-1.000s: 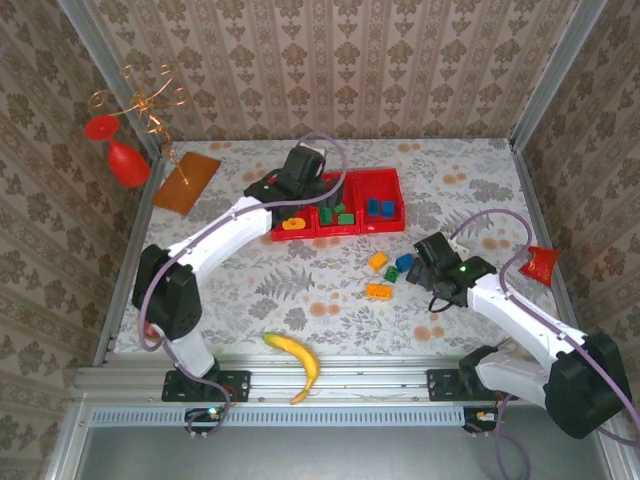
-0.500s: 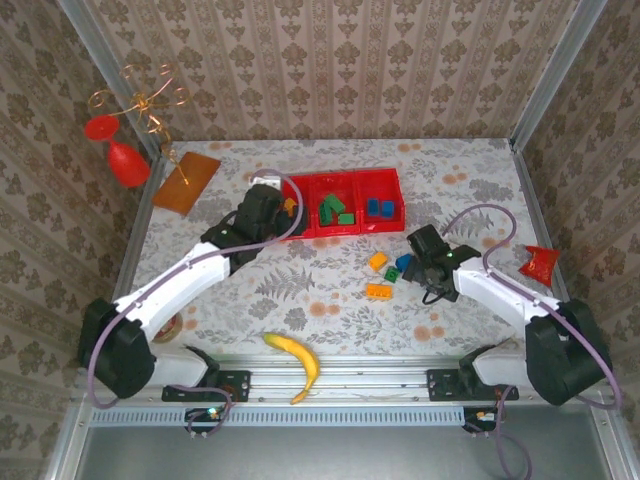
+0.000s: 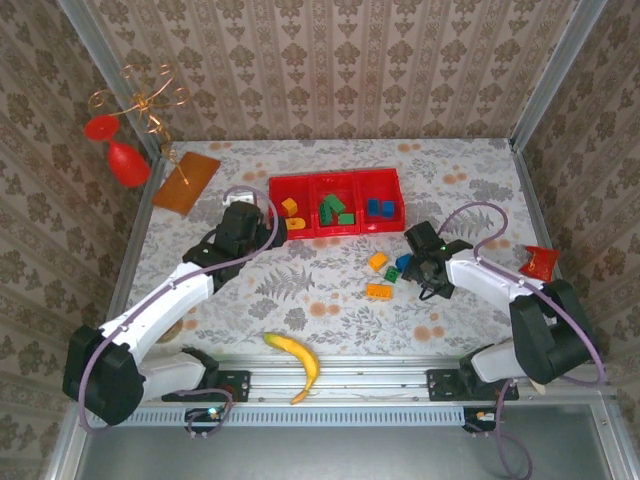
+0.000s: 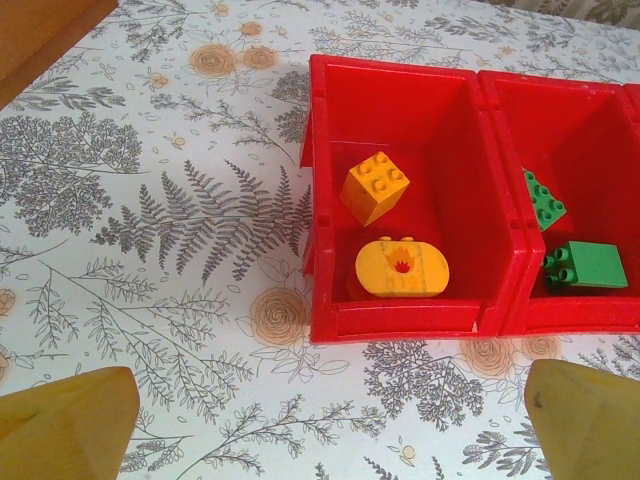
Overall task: Sort the legos into containers by color
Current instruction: Pick up the lego from the middle-right of the table.
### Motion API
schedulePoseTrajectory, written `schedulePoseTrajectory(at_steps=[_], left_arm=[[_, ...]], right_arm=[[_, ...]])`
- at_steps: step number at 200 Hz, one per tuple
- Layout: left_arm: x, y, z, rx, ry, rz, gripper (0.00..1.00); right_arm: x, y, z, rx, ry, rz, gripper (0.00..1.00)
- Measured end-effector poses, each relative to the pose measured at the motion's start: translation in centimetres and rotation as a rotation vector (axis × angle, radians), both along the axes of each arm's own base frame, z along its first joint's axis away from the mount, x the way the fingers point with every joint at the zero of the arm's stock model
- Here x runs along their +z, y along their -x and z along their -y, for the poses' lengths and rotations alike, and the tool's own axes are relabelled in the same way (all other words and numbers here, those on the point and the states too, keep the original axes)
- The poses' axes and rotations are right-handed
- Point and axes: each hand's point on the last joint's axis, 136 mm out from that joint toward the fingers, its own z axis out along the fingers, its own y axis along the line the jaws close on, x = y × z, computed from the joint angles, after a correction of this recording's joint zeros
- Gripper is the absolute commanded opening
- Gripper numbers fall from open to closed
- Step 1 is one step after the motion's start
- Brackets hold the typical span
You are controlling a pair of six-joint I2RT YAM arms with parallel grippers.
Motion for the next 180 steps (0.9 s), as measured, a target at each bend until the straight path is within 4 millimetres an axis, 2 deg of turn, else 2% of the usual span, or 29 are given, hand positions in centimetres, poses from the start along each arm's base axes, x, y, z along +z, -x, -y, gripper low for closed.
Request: schedulePoseTrajectory(at_steps=[109,180], left_arm=[[-0.7,0.0,-0.5,0.014,0.023,-0.022,1.00],[-0.9,0.1,-0.3,0.009,0.037,-0.033,1.00]], right_arm=[[-1.7,0.0,0.2,0.004,0.000,-0.053,0.57],[-1.7,-0.2,0.1,0.015,-0.002,-0.056,0.44]])
